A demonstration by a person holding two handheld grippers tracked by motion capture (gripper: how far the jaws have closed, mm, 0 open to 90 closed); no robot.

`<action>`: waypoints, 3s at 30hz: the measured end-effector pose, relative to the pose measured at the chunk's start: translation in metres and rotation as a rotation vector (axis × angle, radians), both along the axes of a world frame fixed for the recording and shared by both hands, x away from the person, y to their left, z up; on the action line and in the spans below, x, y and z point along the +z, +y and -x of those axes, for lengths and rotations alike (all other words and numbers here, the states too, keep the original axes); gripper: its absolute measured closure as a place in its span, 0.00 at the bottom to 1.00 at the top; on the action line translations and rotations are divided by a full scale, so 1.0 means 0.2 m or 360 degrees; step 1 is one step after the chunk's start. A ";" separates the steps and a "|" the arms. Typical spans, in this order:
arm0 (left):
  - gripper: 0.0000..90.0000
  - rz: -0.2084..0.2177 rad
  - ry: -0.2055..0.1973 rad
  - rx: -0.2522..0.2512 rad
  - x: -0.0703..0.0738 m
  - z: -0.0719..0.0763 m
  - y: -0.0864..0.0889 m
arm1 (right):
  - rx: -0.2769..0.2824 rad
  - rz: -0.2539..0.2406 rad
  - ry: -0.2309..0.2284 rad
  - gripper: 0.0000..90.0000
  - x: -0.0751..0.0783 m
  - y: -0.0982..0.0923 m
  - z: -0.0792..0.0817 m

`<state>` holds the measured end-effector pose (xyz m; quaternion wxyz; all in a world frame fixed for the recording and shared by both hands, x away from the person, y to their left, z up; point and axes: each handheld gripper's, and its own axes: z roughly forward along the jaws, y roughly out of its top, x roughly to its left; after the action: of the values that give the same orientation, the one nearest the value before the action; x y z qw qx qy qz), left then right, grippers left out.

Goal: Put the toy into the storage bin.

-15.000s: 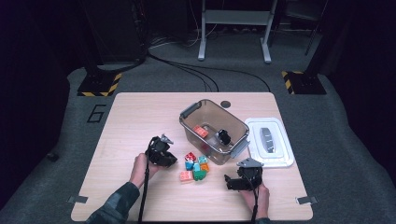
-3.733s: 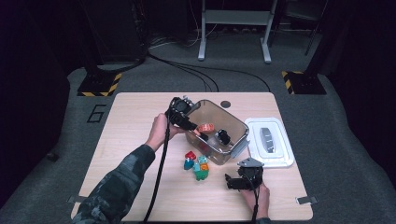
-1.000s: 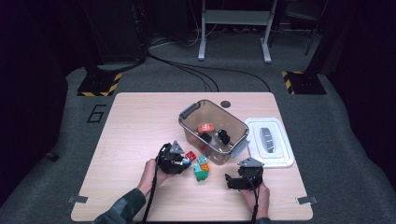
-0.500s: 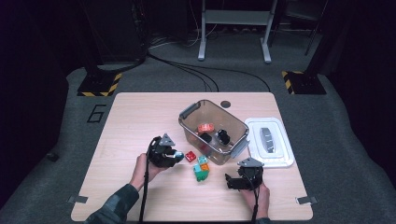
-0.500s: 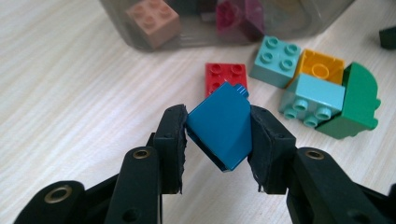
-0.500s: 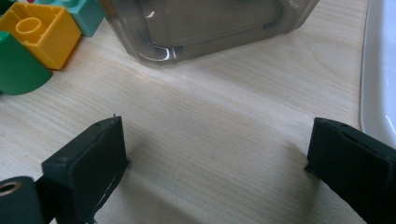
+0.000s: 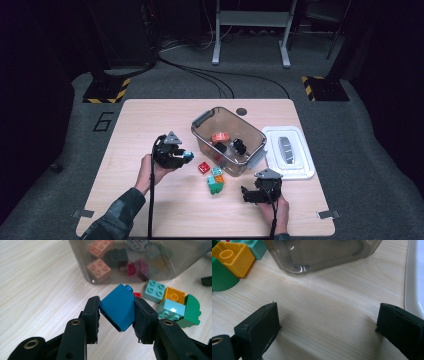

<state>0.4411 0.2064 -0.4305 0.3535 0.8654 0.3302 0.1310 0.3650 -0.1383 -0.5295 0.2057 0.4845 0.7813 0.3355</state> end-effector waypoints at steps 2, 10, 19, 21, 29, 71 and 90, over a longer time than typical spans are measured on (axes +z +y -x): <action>0.66 0.0009 -0.0017 0.0009 0.02 -0.01 0.00 | 0.0000 0.0000 0.0000 0.04 0.00 0.00 0.00; 0.66 0.0020 -0.0038 0.0026 0.10 -0.05 0.01 | -0.0001 0.0000 0.0000 0.04 0.00 0.00 0.00; 0.66 0.0018 -0.0066 0.0022 0.19 -0.10 -0.01 | -0.0003 0.0002 -0.0001 0.04 0.00 0.00 0.00; 0.66 0.0012 -0.0069 0.0016 0.21 -0.11 -0.02 | -0.0003 0.0003 -0.0001 0.04 0.00 0.00 0.00; 0.66 0.0011 -0.0108 0.0029 0.28 -0.16 -0.04 | -0.0005 -0.0002 0.0000 0.04 0.00 0.00 0.00; 0.66 -0.0107 0.0050 -0.0069 0.25 -0.39 -0.36 | -0.0006 -0.0002 -0.0001 0.05 0.00 0.00 0.00; 0.30 -0.0061 0.0003 -0.0083 0.32 -0.25 -0.28 | -0.0007 -0.0001 -0.0002 0.05 0.00 0.00 0.00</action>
<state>0.4907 0.1500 -0.3664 0.3398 0.8805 0.3052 0.1271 0.3650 -0.1385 -0.5294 0.2067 0.4859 0.7800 0.3357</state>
